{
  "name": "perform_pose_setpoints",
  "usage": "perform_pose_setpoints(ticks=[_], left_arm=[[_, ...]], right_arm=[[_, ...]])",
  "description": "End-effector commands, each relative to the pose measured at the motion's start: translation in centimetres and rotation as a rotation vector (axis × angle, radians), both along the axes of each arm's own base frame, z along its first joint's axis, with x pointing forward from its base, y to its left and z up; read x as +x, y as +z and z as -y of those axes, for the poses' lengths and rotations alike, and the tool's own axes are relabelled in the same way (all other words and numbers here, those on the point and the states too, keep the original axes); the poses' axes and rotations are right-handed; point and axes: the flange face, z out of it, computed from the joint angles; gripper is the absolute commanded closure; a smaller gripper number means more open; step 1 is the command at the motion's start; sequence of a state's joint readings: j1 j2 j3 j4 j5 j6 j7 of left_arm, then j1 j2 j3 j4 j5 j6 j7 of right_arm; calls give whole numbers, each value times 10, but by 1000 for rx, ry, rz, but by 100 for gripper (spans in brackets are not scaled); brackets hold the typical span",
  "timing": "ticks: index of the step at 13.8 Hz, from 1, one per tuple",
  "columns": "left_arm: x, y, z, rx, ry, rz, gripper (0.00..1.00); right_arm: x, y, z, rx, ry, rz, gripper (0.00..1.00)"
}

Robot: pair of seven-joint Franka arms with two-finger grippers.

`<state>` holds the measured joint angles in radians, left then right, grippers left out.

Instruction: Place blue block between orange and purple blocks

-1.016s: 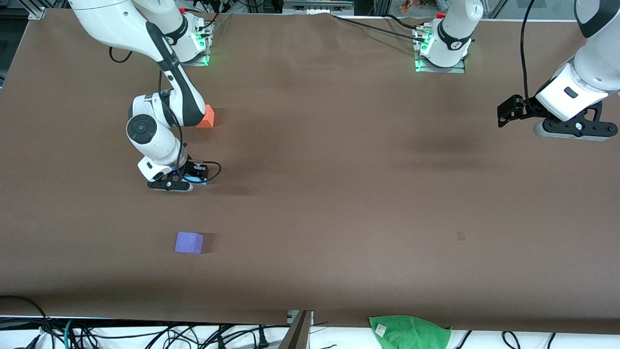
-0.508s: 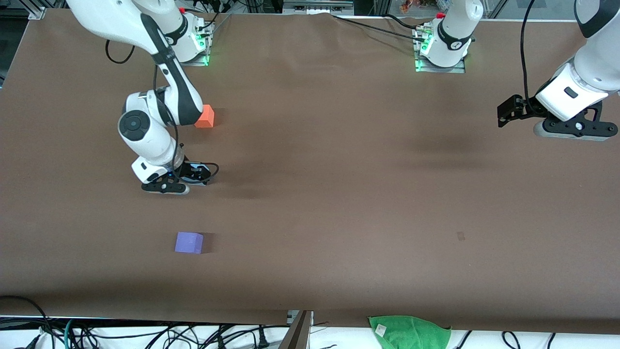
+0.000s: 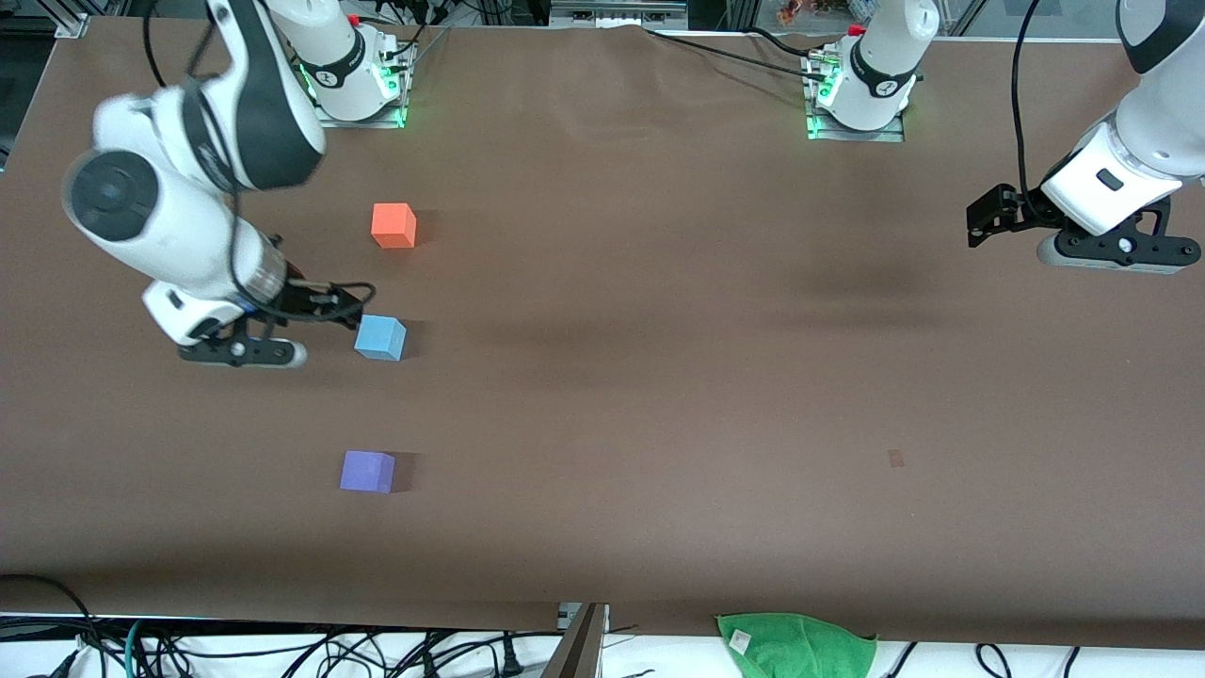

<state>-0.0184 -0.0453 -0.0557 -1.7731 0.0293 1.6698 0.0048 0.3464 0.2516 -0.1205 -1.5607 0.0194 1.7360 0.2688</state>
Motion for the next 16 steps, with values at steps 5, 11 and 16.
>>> perform_pose_setpoints(ticks=[5, 11, 16], left_arm=[[3, 6, 2, 8, 5, -4, 0], [3, 6, 2, 8, 8, -2, 0], [3, 6, 2, 8, 11, -4, 0]], right_arm=[[-64, 77, 38, 37, 33, -38, 0], [-56, 69, 58, 68, -1, -18, 0], [-56, 72, 75, 73, -13, -17, 0]])
